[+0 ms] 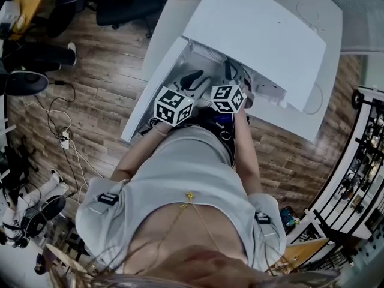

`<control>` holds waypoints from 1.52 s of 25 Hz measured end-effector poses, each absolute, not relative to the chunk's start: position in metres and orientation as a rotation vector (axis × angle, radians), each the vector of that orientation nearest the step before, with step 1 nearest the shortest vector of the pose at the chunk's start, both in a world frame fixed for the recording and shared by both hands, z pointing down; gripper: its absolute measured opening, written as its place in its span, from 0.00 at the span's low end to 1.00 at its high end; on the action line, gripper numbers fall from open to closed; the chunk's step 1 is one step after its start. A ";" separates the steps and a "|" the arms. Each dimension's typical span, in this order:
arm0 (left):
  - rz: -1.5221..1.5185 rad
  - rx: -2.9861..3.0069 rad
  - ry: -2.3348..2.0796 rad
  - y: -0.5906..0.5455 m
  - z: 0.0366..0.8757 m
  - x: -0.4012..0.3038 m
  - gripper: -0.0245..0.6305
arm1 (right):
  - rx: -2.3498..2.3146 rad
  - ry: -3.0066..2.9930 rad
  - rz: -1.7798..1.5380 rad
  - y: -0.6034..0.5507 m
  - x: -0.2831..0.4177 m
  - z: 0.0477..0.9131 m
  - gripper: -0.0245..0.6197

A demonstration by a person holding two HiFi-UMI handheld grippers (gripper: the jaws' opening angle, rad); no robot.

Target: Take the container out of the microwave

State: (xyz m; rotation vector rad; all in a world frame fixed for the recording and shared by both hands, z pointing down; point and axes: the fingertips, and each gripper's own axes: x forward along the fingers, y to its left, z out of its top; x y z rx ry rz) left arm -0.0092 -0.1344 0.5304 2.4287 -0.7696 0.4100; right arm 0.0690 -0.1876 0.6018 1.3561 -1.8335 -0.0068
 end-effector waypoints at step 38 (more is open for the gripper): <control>0.427 2.395 -0.779 -0.140 0.543 0.013 0.23 | 1.272 -1.894 0.211 -0.174 0.085 0.614 0.15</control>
